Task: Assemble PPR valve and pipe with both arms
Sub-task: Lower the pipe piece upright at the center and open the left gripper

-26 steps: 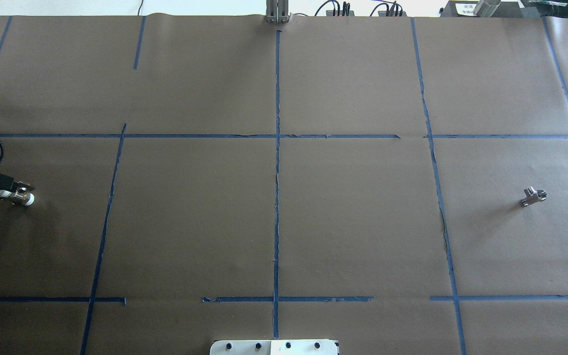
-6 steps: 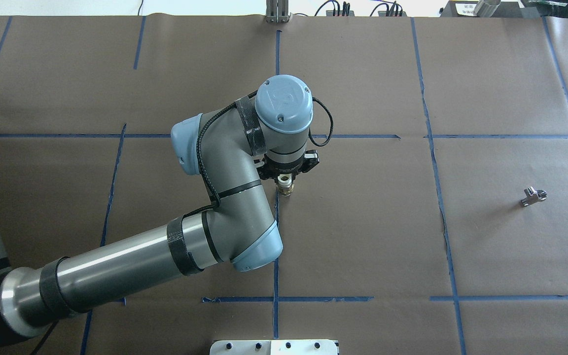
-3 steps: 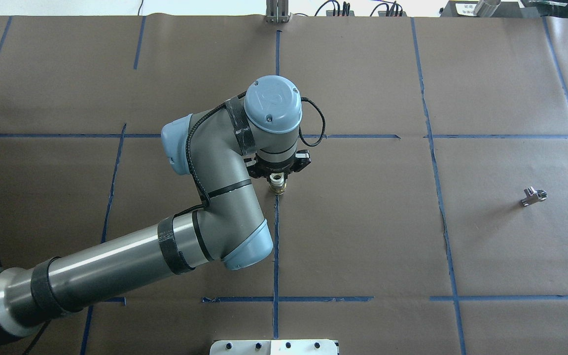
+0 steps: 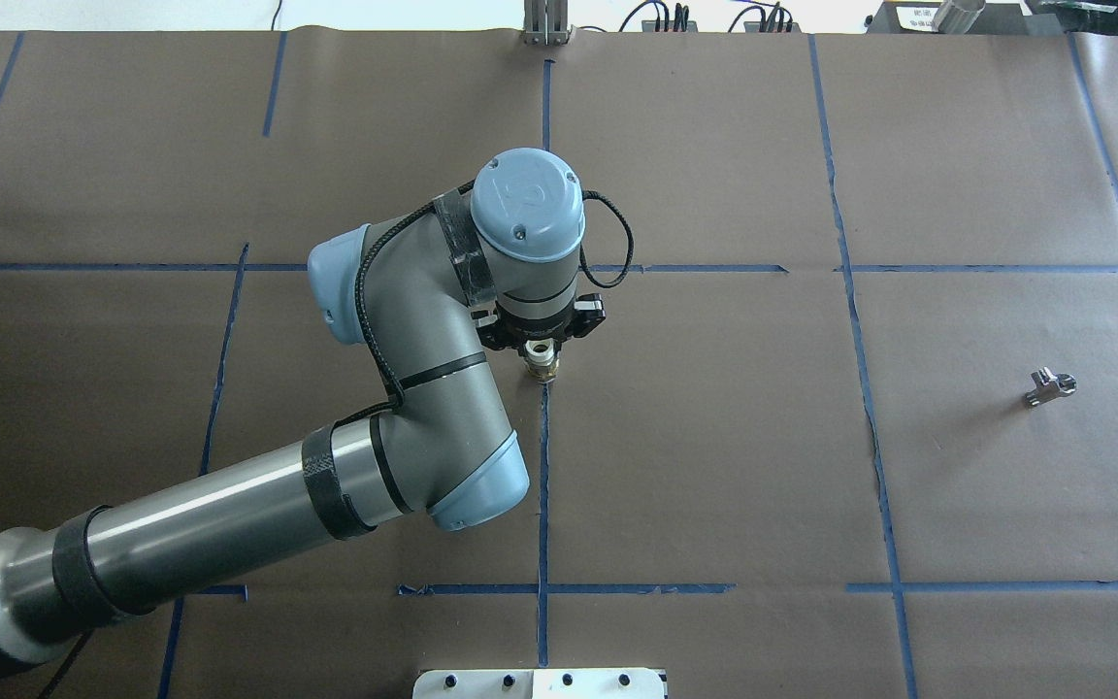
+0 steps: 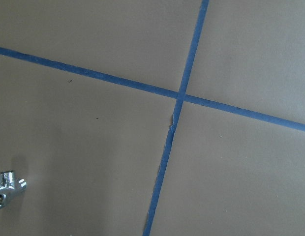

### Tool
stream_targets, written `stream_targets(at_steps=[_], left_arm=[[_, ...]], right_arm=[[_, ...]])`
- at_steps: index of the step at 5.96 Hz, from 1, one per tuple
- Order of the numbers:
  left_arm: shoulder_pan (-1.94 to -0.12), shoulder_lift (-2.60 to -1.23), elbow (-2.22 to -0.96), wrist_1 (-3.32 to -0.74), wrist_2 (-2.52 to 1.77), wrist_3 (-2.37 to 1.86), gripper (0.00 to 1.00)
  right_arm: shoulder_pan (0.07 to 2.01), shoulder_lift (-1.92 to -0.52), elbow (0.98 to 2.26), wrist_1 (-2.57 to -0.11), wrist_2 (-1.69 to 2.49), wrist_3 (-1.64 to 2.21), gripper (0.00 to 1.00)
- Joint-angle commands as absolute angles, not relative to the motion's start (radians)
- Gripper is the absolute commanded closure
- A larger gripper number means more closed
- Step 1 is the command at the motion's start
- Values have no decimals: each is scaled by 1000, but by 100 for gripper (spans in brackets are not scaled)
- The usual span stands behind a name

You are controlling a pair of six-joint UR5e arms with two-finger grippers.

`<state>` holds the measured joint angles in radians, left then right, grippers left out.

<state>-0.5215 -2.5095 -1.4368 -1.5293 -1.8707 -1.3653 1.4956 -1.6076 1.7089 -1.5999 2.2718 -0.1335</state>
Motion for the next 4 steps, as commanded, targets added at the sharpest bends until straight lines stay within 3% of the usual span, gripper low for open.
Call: stream_targets(at_steps=[1,3,4], left_arm=[[-522,-2510,-1440,-1535,-1871,-1365,0],[-552,-2499,-1526,-1516,-1916,-1362,0],[-581,-2406,-1627,-1514,-1951,-1259,0]], right_arm=[[1496,-1608,1709,-1600,2272,-133,0],[1496,-1608,1709,-1600,2272,-133,0],[1494,-1606,1709,-1600,2272,-133,0]])
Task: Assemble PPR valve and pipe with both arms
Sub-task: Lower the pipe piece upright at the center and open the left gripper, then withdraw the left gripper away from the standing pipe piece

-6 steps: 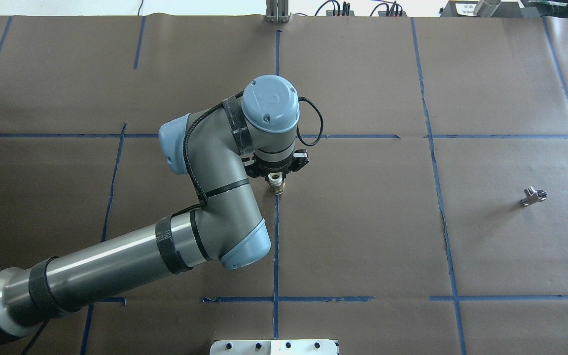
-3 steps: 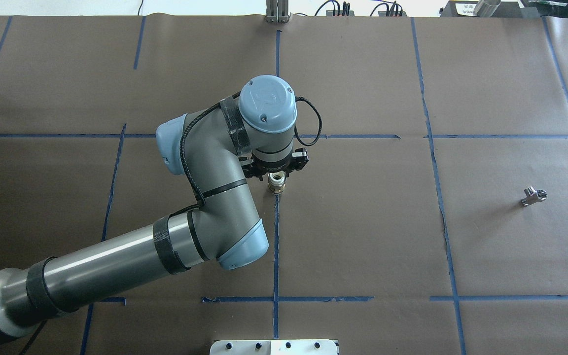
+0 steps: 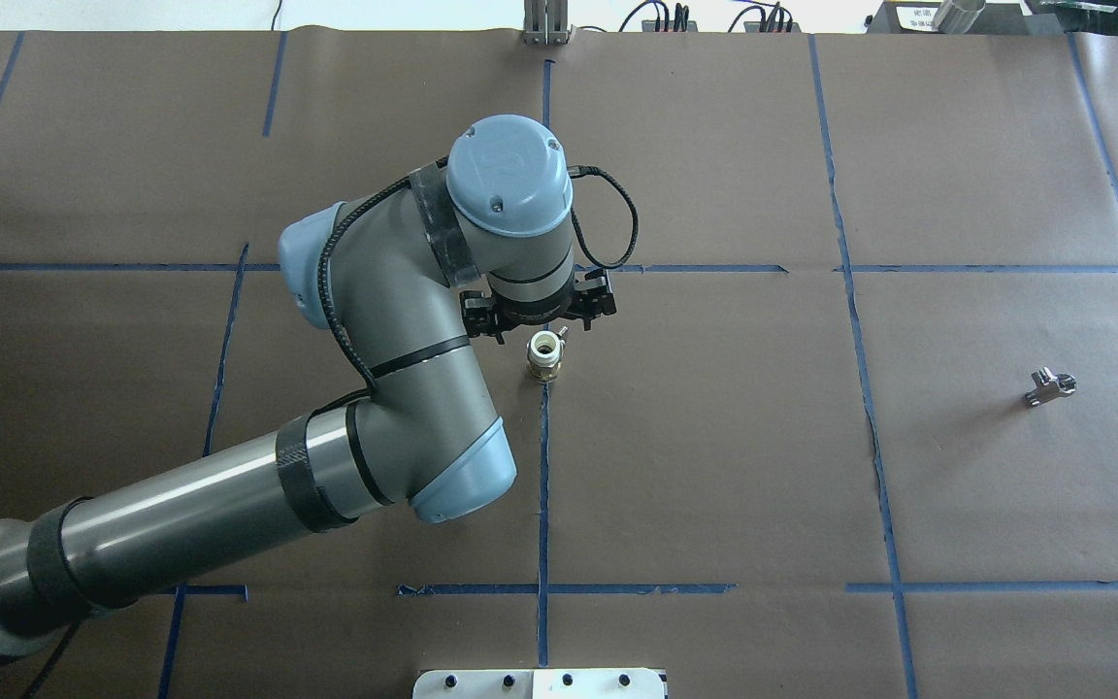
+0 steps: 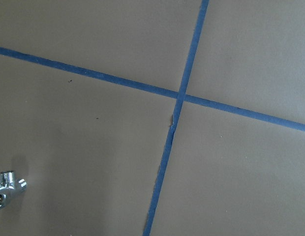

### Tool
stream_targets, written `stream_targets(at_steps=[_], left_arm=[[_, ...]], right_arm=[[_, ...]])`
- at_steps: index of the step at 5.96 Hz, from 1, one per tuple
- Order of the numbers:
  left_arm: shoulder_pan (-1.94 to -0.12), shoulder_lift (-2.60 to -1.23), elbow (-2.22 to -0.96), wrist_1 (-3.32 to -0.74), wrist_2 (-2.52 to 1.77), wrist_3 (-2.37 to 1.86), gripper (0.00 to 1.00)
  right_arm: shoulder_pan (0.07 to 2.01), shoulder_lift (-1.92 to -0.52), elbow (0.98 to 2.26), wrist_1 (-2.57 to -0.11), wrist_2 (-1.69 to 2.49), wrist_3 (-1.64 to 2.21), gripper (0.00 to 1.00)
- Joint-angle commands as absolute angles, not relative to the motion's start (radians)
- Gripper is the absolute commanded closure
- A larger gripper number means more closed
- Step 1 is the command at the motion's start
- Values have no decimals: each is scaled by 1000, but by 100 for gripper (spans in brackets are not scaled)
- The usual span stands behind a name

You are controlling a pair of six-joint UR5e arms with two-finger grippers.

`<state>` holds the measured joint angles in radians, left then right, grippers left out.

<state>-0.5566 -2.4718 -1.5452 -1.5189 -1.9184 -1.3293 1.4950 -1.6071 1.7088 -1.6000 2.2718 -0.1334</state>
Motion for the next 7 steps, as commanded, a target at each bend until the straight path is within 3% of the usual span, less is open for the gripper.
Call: stream_targets(at_steps=[1,3,4,7], left_arm=[[-625,-2276,-1732,-1514,-1960,-1156,0],[-759,-2019,-1915,-1526,-2038,-828,0],[-891,-1896,-1948,-1529,-2125,-619,0],[-1388,-1602,-1791,-1525,-2348,53,0]], right_arm=[[1496,-1606,1710,-1600,2273,-132,0],[1477,-1600,1712,-1600,2292,-94,0],[1470,-1597,1712,-1598,2298,-91,0],[1437,-1591,1723,-1559,2307,1,0]])
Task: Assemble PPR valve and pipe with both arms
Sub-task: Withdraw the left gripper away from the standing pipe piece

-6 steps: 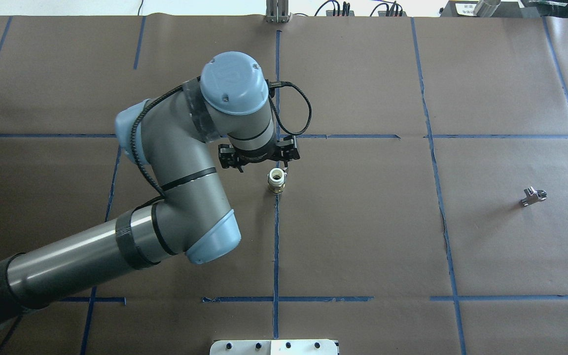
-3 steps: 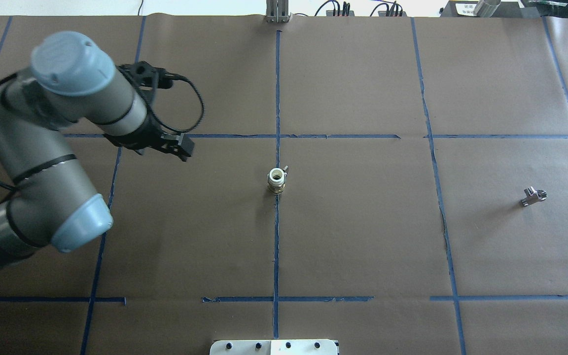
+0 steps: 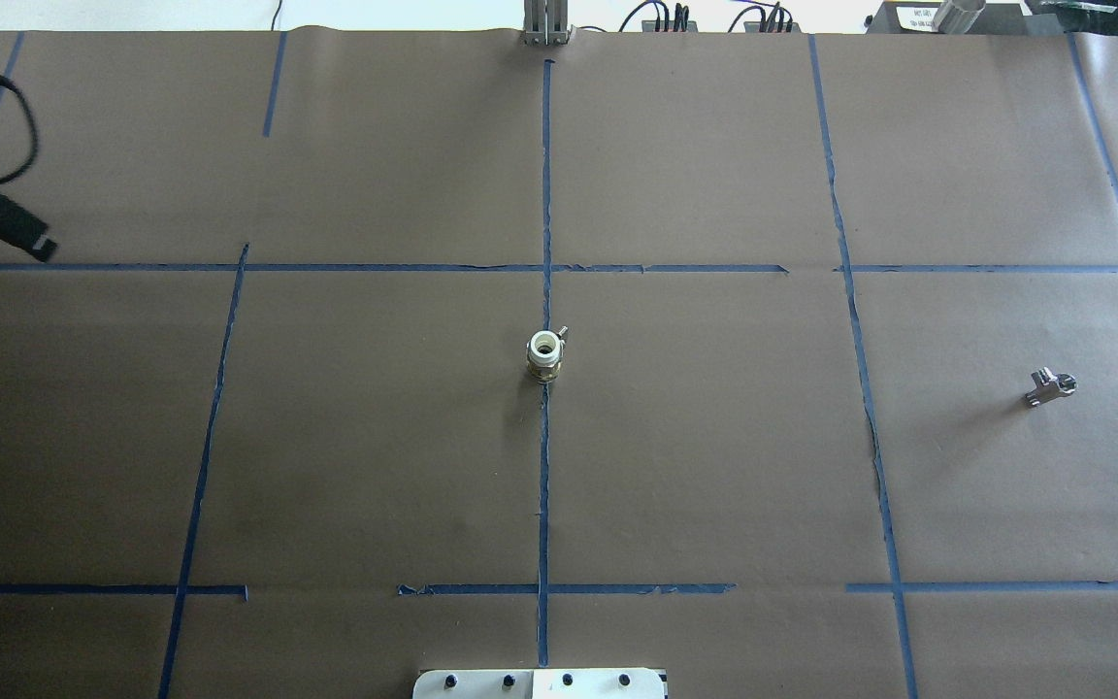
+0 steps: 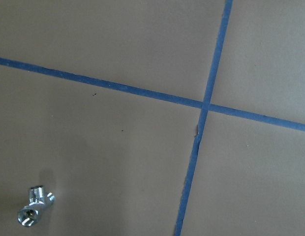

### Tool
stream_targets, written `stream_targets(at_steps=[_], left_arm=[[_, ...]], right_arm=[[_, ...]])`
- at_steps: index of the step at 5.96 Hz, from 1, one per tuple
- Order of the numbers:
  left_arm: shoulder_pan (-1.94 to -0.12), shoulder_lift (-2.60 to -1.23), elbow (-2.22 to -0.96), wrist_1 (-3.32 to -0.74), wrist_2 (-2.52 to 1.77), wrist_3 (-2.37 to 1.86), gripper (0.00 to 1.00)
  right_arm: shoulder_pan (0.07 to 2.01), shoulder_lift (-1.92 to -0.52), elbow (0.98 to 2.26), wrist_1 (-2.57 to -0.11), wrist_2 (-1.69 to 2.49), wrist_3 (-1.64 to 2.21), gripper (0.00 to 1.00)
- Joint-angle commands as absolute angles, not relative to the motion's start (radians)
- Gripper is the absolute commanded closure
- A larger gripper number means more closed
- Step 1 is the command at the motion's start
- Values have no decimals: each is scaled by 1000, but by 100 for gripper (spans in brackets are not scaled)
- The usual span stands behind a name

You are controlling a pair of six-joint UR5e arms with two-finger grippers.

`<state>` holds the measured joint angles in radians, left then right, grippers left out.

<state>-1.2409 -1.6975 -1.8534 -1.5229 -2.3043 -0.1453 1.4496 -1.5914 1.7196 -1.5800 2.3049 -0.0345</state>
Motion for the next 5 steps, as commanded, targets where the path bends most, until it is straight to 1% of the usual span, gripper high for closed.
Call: stream_targets(at_steps=[1,2,3,4,5], left_arm=[[-1482,-1580,-1711,-1516,-2345,157,0],[-1570,-1504,-1674,-1531,-2348,216,0],[-1578,-1468,-1689,-1531,-2350,210,0],[-1578,-1470,-1689,-1531,-2361,201,0],[-1578,-1470,-1690,-1531,-2388,199,0]], right_arm=[[1422,-1588,1724,-1537,2312,9,0],[1410,-1565,1727,-1534,2360,47,0],[1349,-1569,1770,-1519,2367,139,0],[1274,-1578,1778,-1444,2343,266,0],[1209,-1607,1776,-1298,2291,407,0]])
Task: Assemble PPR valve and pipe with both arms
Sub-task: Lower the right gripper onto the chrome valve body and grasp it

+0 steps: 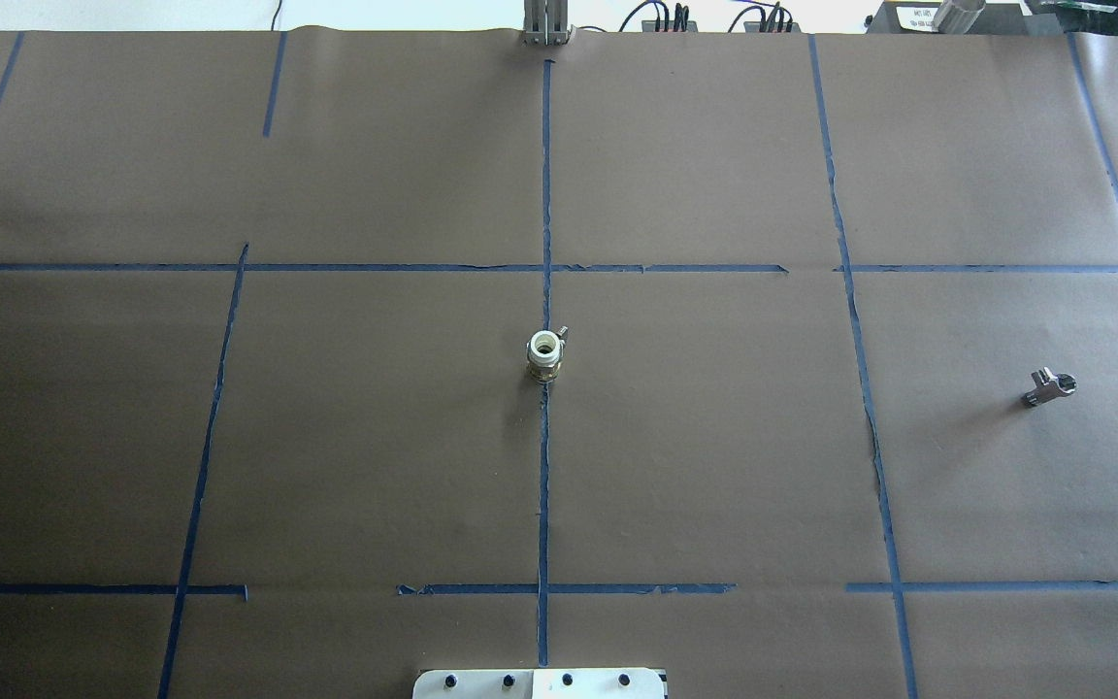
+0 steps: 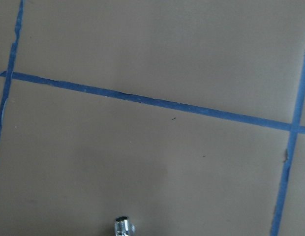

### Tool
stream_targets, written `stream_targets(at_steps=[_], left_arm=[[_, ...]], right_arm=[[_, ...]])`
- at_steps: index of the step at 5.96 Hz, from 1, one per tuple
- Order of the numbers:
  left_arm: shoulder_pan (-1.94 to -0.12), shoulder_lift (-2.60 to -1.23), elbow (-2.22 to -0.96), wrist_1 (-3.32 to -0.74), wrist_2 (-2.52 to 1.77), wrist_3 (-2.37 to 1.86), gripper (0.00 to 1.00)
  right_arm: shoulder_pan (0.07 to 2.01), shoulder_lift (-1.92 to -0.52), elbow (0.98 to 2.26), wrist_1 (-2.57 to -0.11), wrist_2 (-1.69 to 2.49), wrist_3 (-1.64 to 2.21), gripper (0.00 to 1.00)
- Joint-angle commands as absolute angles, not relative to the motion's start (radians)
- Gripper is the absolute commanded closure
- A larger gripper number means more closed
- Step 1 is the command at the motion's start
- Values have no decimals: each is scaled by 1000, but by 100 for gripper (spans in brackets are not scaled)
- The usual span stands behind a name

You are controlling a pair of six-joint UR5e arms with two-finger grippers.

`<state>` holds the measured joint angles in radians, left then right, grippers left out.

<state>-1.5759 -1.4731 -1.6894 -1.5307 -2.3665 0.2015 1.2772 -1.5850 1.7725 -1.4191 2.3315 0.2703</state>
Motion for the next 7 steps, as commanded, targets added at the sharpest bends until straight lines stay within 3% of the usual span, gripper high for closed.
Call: stream_targets(at_steps=[1,3,7], left_arm=[[-1578,-1470,-1692,-1531,-2393,178,0],[-1578,-1470,-1692,-1532,-2393,176,0],[-1578,-1470,-1692,-1532,-2393,175,0]], right_arm=[[1139,-1667,1775,-1175,2251,507,0],[1056,-1741,1772,-1030,2212,592,0],[974,-1730,1735,-1028,2155,583,2]])
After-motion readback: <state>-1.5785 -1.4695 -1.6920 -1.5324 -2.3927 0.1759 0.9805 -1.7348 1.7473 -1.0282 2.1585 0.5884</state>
